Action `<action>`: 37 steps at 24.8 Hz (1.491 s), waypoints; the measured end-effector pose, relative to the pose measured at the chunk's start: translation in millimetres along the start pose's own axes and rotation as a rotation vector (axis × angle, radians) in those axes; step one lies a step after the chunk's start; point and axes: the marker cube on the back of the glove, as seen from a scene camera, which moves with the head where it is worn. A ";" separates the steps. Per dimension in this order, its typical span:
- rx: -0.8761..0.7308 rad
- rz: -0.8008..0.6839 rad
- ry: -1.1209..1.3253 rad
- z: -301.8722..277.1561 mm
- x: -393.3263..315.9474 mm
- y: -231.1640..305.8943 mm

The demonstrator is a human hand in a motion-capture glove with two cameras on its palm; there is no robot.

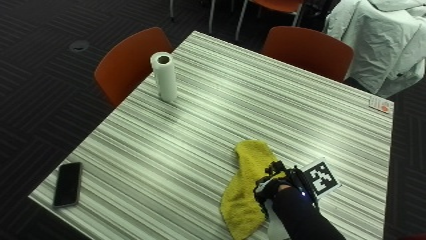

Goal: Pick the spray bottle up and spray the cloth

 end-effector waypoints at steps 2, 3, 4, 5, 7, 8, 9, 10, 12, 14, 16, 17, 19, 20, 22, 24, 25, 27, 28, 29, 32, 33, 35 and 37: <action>-0.004 0.003 -0.010 0.6 2.2 -4.6; -0.004 0.001 -0.012 0.8 2.3 -5.5; -0.002 -0.004 -0.012 0.7 2.2 -6.0; 0.001 -0.014 -0.010 0.4 1.8 -6.0; 0.003 -0.046 -0.008 -0.4 -0.4 -3.3; 0.001 -0.066 -0.012 -1.0 -2.5 -0.5; -0.001 -0.092 -0.020 -2.1 -5.5 3.3; -0.001 -0.127 -0.033 -3.7 -9.2 8.7; 0.019 -0.236 -0.077 -7.2 -18.0 27.4; 0.064 -0.381 -0.135 -10.6 -26.4 54.0; 0.122 -0.529 -0.186 -15.7 -33.2 76.5; 0.153 -0.597 -0.204 -19.5 -35.6 82.7; 0.219 -0.721 -0.225 -27.9 -38.2 87.9; 0.252 -0.781 -0.233 -31.2 -38.6 89.9; 0.317 -0.908 -0.264 -35.0 -37.6 96.1; 0.375 -1.039 -0.313 -36.8 -34.3 102.9; 0.401 -1.095 -0.341 -37.4 -32.0 106.0; 0.445 -1.176 -0.394 -39.2 -27.3 111.3; 0.462 -1.201 -0.417 -40.5 -25.7 113.2; 0.475 -1.217 -0.435 -42.0 -24.9 114.7; 0.487 -1.229 -0.455 -44.0 -26.3 116.7; 0.490 -1.224 -0.453 -43.5 -27.4 116.3; 0.497 -1.210 -0.446 -39.8 -30.4 113.4; 0.491 -1.197 -0.443 -30.7 -35.6 111.8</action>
